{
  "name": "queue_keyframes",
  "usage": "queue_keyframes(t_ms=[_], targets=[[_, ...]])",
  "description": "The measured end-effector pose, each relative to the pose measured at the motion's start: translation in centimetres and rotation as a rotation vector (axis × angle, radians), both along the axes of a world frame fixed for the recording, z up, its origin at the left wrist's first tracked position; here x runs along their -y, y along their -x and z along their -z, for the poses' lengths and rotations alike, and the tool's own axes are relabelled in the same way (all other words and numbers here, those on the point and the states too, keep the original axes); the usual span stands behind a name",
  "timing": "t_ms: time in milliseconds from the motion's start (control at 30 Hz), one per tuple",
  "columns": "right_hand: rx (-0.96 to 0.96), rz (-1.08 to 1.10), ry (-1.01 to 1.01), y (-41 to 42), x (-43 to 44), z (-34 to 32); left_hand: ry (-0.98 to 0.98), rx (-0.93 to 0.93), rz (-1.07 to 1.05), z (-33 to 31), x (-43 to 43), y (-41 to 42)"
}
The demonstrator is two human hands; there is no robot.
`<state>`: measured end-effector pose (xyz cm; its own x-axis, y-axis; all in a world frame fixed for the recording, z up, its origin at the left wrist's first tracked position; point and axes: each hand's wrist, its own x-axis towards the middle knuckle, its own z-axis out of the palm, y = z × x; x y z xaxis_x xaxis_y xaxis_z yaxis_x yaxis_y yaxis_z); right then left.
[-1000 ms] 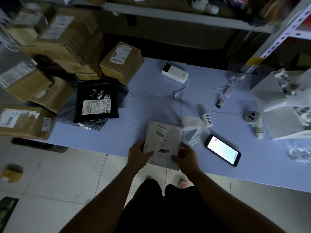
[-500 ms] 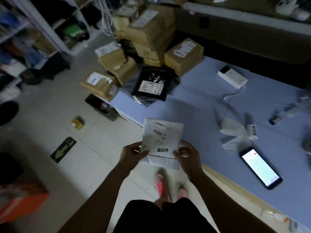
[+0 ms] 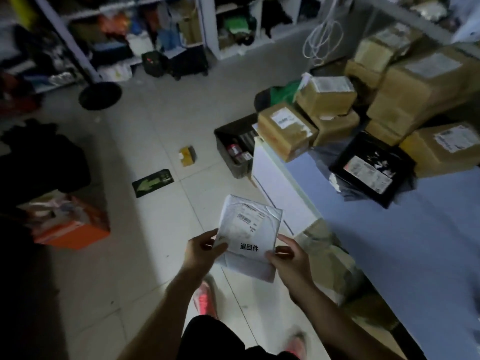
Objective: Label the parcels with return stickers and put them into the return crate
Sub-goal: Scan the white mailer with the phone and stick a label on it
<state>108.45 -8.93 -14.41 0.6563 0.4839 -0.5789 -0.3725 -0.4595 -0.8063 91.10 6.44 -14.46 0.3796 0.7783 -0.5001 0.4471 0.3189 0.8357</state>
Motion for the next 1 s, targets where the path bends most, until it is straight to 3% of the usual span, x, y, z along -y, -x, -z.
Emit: queue_keyframes(t_ms=[233,400,600,833,1000], targets=[[-0.002,-0.017,0.041,3.4,-17.5,1.0,-0.033,-0.043,0.044,0.4,-16.9,5.0],[-0.044,-0.014,0.023,1.9,-27.0,1.6,-0.056,-0.049,0.102,0.7,-27.4,3.2],[-0.005,0.051,0.022,-4.9,-38.5,5.0,-0.086,-0.096,0.199,3.5,-40.9,-5.0],[-0.07,0.186,0.088,-14.8,-51.5,10.7,-0.082,-0.228,0.495,6.6,-56.0,-18.3],[0.06,0.226,0.157,-22.9,-59.1,14.0,-0.171,-0.251,0.696,9.4,-65.0,-28.8]])
